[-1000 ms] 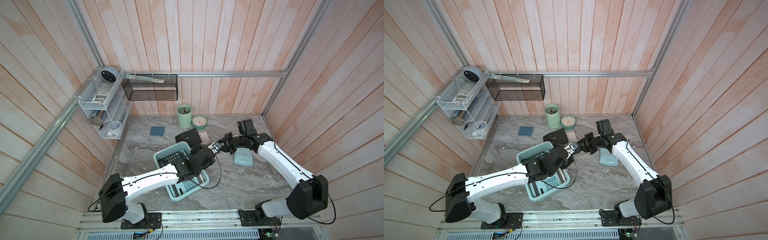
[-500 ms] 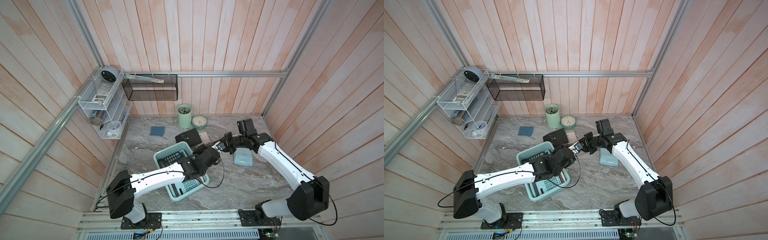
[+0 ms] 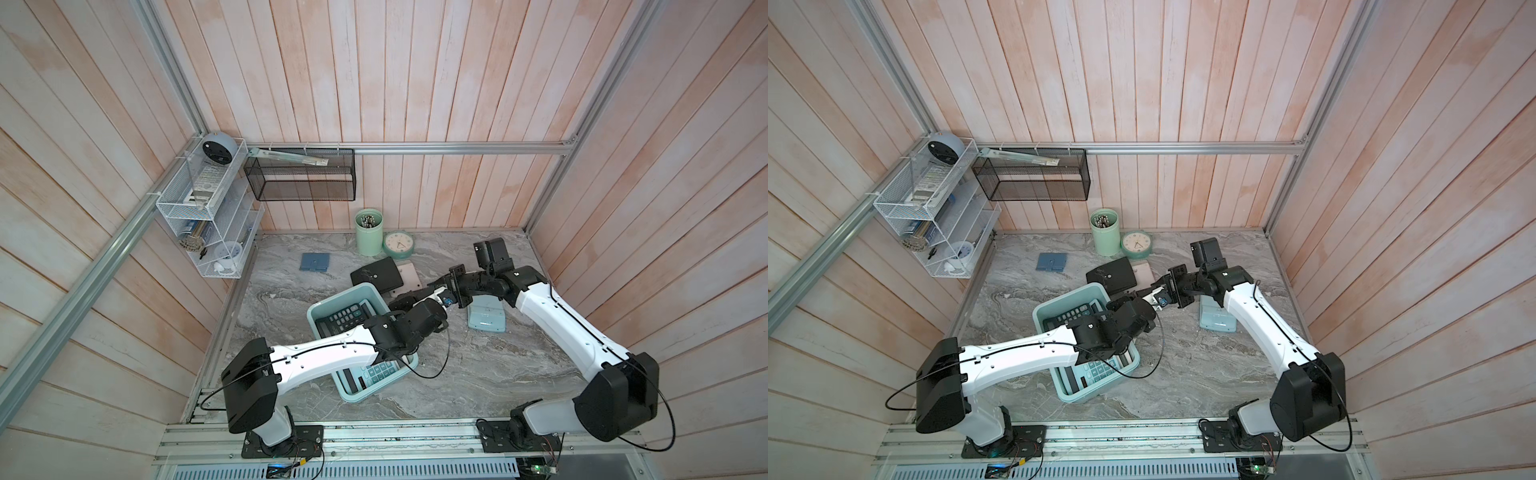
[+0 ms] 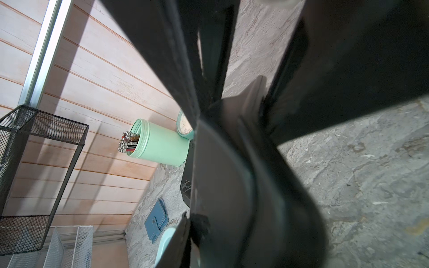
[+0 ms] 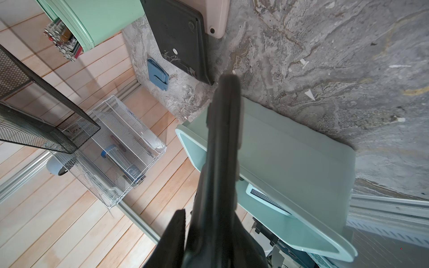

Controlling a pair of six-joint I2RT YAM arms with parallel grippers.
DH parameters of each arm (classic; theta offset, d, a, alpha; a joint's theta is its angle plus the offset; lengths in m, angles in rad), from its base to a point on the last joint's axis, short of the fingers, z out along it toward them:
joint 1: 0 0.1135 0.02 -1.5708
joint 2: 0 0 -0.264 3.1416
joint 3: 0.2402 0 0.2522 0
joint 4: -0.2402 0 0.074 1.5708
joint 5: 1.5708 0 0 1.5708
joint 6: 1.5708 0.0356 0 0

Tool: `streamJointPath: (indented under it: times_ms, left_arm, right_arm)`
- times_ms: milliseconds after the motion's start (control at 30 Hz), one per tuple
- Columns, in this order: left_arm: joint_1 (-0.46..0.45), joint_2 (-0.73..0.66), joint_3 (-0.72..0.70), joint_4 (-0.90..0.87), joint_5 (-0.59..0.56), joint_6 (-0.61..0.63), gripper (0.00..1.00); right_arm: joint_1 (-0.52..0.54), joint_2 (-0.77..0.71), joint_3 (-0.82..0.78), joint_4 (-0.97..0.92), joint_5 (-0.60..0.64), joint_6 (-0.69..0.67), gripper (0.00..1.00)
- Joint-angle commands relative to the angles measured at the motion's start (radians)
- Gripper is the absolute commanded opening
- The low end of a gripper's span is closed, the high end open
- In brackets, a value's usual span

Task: Put the calculator in the storage box
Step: Adjust the calculator.

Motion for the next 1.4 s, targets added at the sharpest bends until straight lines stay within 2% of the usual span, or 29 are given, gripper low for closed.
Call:
streamJointPath:
  times_ms: [0,300,633,867,933,967,1100,1200,1300,1367]
  left_arm:
    - [0.009,0.005,0.038,0.058,0.012,-0.061,0.00]
    - [0.012,-0.007,0.036,0.099,-0.022,-0.055,0.00]
    - [0.042,-0.032,0.047,0.088,0.002,-0.092,0.00]
    - [0.112,-0.102,0.058,0.021,0.104,-0.186,0.00]
    - [0.124,-0.119,0.060,0.004,0.140,-0.219,0.00]
    - [0.165,-0.127,0.059,-0.004,0.159,-0.234,0.00]
    - [0.222,-0.151,0.071,-0.045,0.238,-0.302,0.00]
    - [0.273,-0.171,0.073,-0.078,0.317,-0.361,0.00]
    - [0.324,-0.202,0.070,-0.103,0.409,-0.422,0.00]
    - [0.353,-0.222,0.080,-0.132,0.466,-0.467,0.00]
  right_arm:
    - [0.017,-0.048,-0.008,0.109,-0.051,-0.054,0.00]
    - [0.018,-0.061,-0.058,0.198,-0.057,-0.028,0.00]
    - [0.010,-0.083,-0.083,0.259,-0.057,-0.055,0.25]
    - [-0.017,-0.149,-0.089,0.249,-0.043,-0.137,0.45]
    - [-0.027,-0.167,-0.089,0.242,-0.049,-0.165,0.46]
    - [-0.033,-0.178,-0.092,0.241,-0.052,-0.176,0.47]
    - [-0.055,-0.221,-0.110,0.259,-0.070,-0.273,0.56]
    - [-0.081,-0.249,-0.123,0.306,-0.112,-0.366,0.64]
    - [-0.113,-0.280,-0.161,0.387,-0.160,-0.427,0.68]
    - [-0.120,-0.302,-0.182,0.403,-0.147,-0.471,0.70]
